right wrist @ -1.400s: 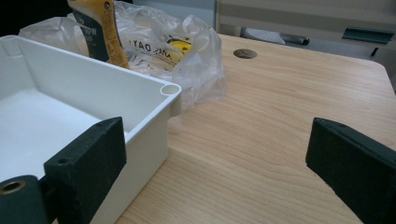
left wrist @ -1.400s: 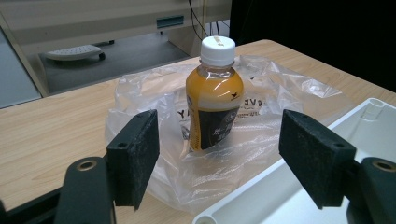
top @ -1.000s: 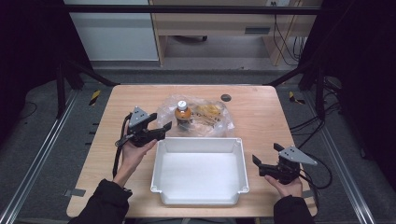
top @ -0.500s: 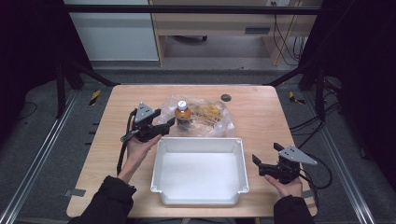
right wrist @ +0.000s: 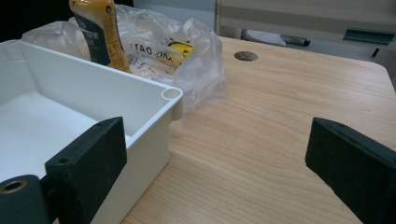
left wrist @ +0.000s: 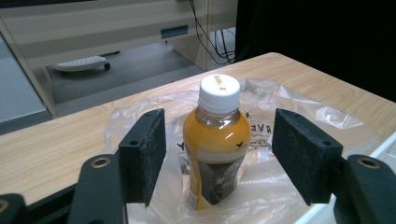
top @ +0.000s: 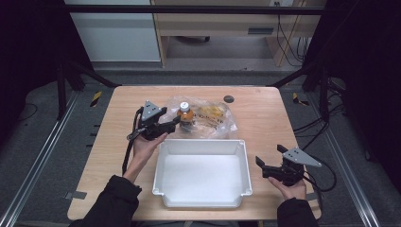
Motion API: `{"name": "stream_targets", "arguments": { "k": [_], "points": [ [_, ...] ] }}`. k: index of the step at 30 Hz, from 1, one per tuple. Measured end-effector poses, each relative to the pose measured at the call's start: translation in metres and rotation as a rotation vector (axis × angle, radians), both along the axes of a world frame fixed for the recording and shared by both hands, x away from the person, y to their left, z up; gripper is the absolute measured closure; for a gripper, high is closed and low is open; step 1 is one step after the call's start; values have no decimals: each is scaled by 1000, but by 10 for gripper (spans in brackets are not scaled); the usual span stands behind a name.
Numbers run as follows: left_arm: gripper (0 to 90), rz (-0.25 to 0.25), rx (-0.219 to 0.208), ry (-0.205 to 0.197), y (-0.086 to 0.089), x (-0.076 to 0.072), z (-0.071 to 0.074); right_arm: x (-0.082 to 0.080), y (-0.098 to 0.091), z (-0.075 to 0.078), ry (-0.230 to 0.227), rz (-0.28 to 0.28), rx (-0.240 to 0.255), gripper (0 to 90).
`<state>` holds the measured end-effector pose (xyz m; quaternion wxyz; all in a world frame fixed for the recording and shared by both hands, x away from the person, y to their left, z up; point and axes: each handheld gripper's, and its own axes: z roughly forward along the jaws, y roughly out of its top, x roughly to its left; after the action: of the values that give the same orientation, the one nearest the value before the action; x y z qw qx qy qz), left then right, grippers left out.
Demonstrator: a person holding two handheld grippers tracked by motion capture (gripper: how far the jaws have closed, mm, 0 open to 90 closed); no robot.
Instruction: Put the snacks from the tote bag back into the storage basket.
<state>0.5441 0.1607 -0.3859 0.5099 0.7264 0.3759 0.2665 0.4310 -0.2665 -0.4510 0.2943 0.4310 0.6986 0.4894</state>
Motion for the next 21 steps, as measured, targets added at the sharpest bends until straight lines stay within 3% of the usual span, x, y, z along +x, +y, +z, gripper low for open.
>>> {"name": "stream_targets", "arguments": {
  "k": [21],
  "points": [
    [389,12,16,-7,-15,22,-4,1,0,0,3,2,2,59]
  ]
}}
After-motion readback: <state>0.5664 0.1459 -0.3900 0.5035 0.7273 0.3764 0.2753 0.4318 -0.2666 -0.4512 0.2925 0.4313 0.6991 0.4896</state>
